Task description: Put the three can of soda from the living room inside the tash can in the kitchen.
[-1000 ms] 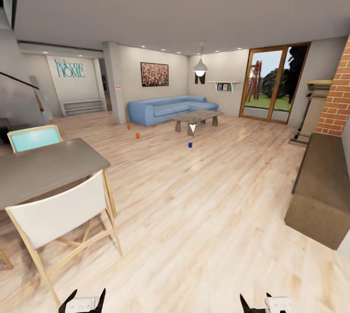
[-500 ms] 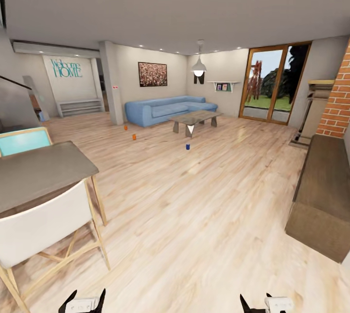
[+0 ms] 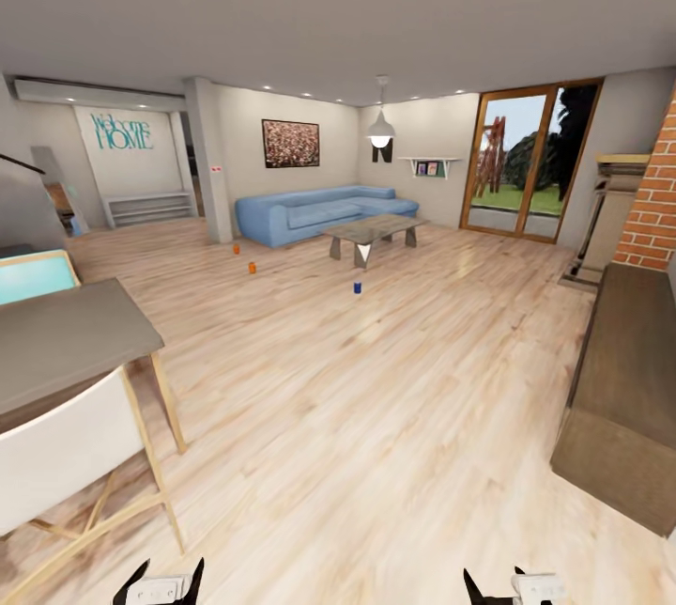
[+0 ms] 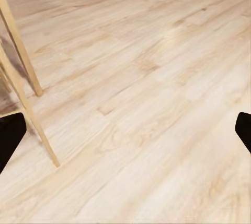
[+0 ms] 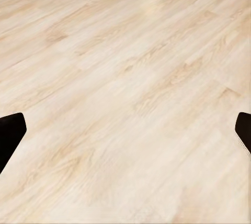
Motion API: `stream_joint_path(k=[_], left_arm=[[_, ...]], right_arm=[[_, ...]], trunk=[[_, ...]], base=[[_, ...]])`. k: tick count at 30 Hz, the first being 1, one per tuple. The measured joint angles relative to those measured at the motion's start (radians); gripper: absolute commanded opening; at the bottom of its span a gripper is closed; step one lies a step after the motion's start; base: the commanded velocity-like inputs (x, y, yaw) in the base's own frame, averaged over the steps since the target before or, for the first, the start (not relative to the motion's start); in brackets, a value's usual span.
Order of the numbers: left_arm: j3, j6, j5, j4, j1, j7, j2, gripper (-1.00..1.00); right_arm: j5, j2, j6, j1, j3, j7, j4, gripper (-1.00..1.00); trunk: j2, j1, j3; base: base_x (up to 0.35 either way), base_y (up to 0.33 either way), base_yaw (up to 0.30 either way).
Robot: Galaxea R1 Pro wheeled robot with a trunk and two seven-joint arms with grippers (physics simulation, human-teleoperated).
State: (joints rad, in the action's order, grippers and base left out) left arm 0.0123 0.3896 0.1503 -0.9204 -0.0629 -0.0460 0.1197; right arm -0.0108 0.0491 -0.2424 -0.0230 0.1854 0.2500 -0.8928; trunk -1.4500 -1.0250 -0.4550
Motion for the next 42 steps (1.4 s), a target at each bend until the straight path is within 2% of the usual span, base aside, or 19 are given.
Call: stream_joint_path(k=[16,42], left_arm=[[0.0,0.0,0.0,0.0,0.0,0.0,0.0,1.0],[-0.001,0.0,0.0,0.0,0.0,0.0,0.0,1.0]], right_arm=[[0.0,-0.001,0.0,0.0,0.0,0.0,0.0,1.0],[0.0,0.0,0.0,0.0,0.0,0.0,0.0,1.0]], trunk=[[0.0,0.0,0.0],[0.0,0.0,0.0]], base=[[0.234,-0.164,0.0],[0.01,-0.025,0.0]])
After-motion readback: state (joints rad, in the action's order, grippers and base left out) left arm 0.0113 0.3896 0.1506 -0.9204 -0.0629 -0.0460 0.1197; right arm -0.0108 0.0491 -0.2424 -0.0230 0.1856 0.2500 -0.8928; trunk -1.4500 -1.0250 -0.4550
